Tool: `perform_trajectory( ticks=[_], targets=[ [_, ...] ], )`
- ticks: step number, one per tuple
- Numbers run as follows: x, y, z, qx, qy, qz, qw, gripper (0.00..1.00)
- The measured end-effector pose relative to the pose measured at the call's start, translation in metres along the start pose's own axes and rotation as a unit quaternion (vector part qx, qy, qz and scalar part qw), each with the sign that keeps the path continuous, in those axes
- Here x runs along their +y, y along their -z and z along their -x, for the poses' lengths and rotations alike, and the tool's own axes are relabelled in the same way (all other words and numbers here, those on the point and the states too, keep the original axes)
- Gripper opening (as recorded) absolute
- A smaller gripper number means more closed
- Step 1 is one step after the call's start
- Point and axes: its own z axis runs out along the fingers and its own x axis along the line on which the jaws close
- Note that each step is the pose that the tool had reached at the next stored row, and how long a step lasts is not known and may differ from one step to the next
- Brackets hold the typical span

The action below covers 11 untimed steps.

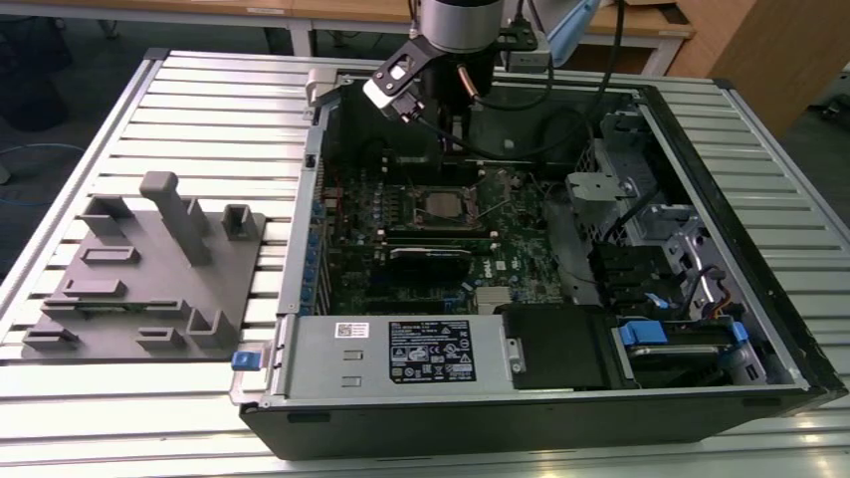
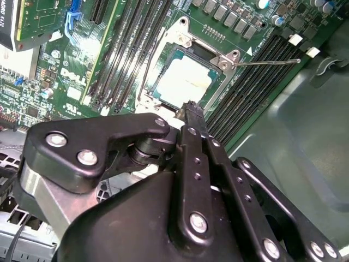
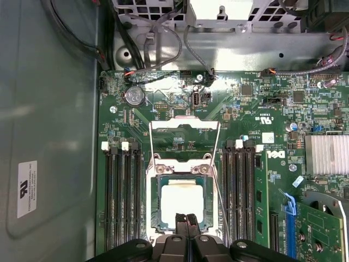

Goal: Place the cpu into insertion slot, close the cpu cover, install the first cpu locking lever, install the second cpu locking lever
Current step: 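Close the cpu cover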

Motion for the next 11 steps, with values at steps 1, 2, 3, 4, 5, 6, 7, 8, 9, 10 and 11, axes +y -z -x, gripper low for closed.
perform_trajectory(
  ticks=[1,2,3,4,5,6,7,8,9,10,11],
  targets=[
    [0.0,0.0,0.0,0.0,0.0,-0.0006,1.0,0.1],
    [0.0,0.0001,0.0,-0.0001,0.0,-0.0013,1.0,0.1],
    [0.0,0.0,0.0,-0.0001,0.0,-0.0017,1.0,0.1],
    [0.0,0.0,0.0,-0.0001,0.0,-0.0018,1.0,0.1],
    [0.0,0.0,0.0,-0.0001,0.0,-0.0018,1.0,0.1],
    [0.0,0.0,0.0,-0.0001,0.0,-0.0018,1.0,0.1],
    [0.0,0.0,0.0,0.0,0.0,-0.0018,1.0,0.1],
    [0.0,0.0,0.0,0.0,0.0,-0.0018,1.0,0.1],
    [0.0,0.0,0.0,0.0,0.0,-0.0018,1.0,0.1],
    [0.0,0.0,0.0,-0.0001,0.0,-0.0018,1.0,0.1],
    [0.0001,0.0,0.0,0.0,0.0,-0.0018,1.0,0.1]
  ],
)
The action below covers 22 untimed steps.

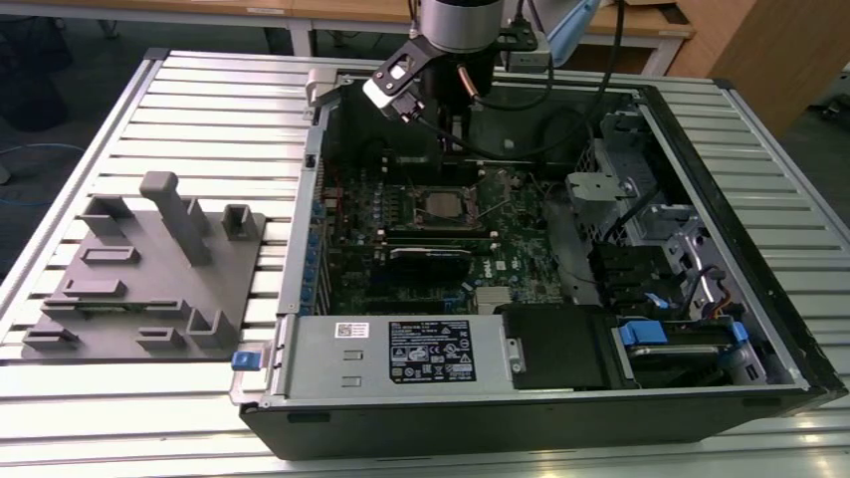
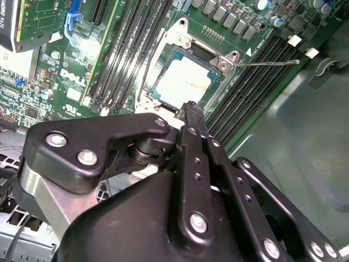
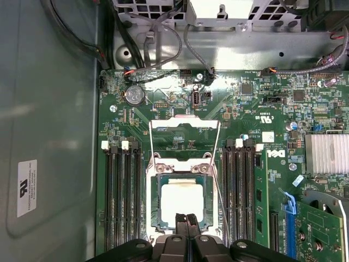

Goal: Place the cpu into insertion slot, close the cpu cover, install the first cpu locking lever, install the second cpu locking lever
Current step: 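Close the cpu cover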

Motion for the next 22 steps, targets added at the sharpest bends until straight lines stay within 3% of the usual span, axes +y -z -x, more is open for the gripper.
perform_trajectory(
  ticks=[15,17,22],
  targets=[
    [0.0133,-0.0009,-0.0003,0.0,0.0,-0.0005,1.0,0.1],
    [0.0197,-0.0012,-0.0005,0.0,0.0,-0.0005,1.0,0.1],
    [0.0214,-0.0013,-0.0005,0.0,0.0,-0.0007,1.0,0.1]
  ],
)
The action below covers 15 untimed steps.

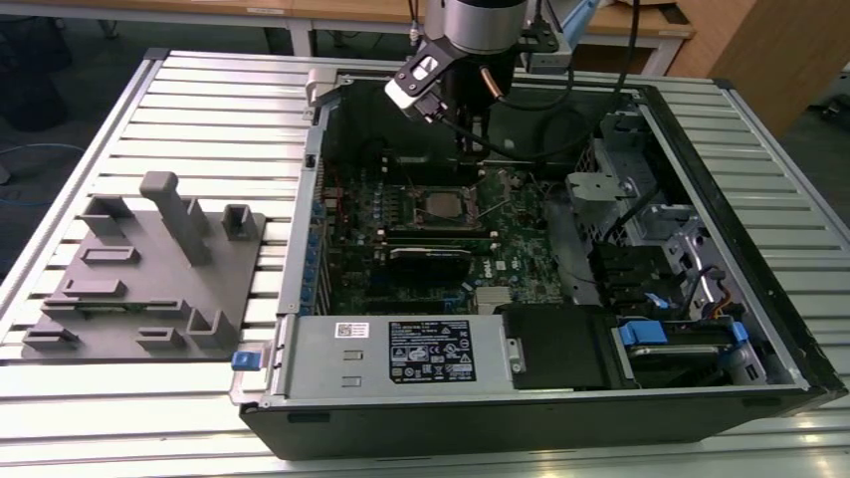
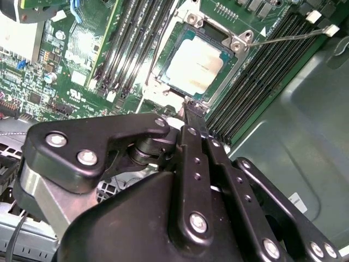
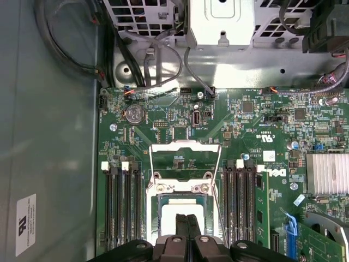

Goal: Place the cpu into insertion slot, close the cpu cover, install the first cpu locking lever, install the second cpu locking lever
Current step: 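Close the cpu cover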

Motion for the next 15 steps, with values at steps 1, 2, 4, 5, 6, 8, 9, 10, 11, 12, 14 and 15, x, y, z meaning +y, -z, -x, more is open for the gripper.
perform_trajectory(
  ticks=[1,2,4,5,6,8,9,10,11,12,14,15],
  targets=[
    [0.0008,-0.0001,0.0,0.0,0.0,-0.0001,1.0,0.1],
    [0.0015,-0.0001,0.0,0.0,0.0,-0.0002,1.0,0.1],
    [0.0017,-0.0001,0.0,0.0,0.0,-0.0002,1.0,0.1],
    [0.0017,-0.0001,0.0,0.0,0.0,-0.0002,1.0,0.1],
    [0.0018,-0.0001,0.0,0.0,0.0,-0.0003,1.0,0.1],
    [0.0019,-0.0001,0.0,0.0,0.0,-0.0003,1.0,0.1],
    [0.0019,-0.0001,0.0,0.0,0.0,-0.0002,1.0,0.1],
    [0.0019,0.0001,0.0,-0.0001,0.0,-0.0003,1.0,0.1],
    [0.002,0.0005,-0.0001,-0.0002,0.0,-0.0004,1.0,0.1],
    [0.002,0.0006,-0.0001,0.0,0.0,-0.0003,1.0,0.1],
    [0.002,0.0006,0.0,0.0,0.0,-0.0003,1.0,0.1],
    [0.002,0.0006,0.0,0.0001,0.0,-0.0002,1.0,0.1]
  ],
)
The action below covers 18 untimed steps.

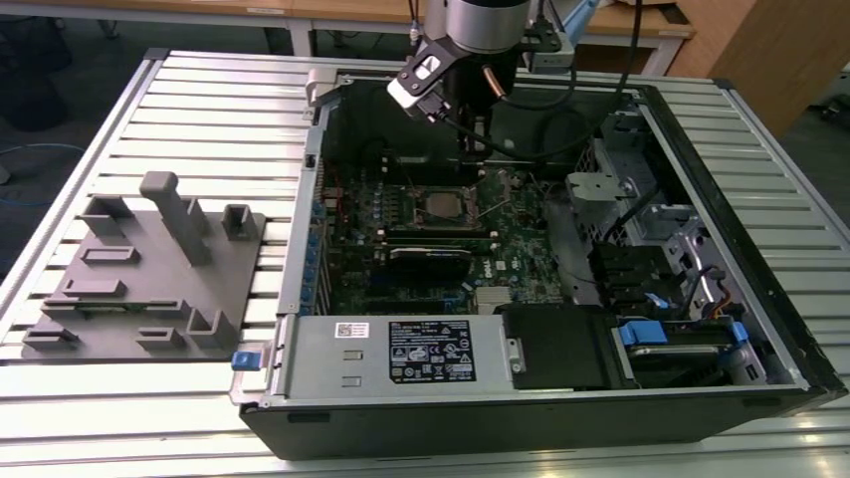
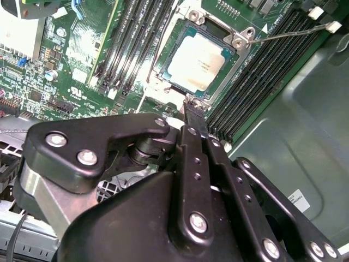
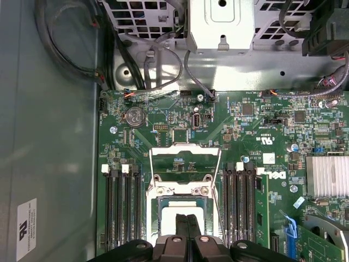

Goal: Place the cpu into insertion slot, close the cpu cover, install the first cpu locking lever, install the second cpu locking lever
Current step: 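Close the cpu cover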

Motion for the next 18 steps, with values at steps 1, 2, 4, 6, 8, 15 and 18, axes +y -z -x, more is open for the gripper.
perform_trajectory(
  ticks=[1,2,4,6,8,15,18],
  targets=[
    [0.0,0.0,0.0,0.0,0.0,0.0,1.0,0.1],
    [0.0001,0.0,0.0,-0.0001,0.0,0.0,1.0,0.1],
    [0.0007,0.0001,0.0,-0.0001,0.0,0.0,1.0,0.1],
    [0.0015,0.0,0.0,-0.0001,0.0,-0.0001,1.0,0.1],
    [0.0022,0.0,0.0,-0.0001,0.0,-0.0001,1.0,0.1],
    [0.0126,-0.0004,-0.0003,-0.0001,0.0,0.0,1.0,0.1],
    [0.0127,0.0,-0.0003,0.0,0.0,0.0,1.0,0.1]
  ],
)
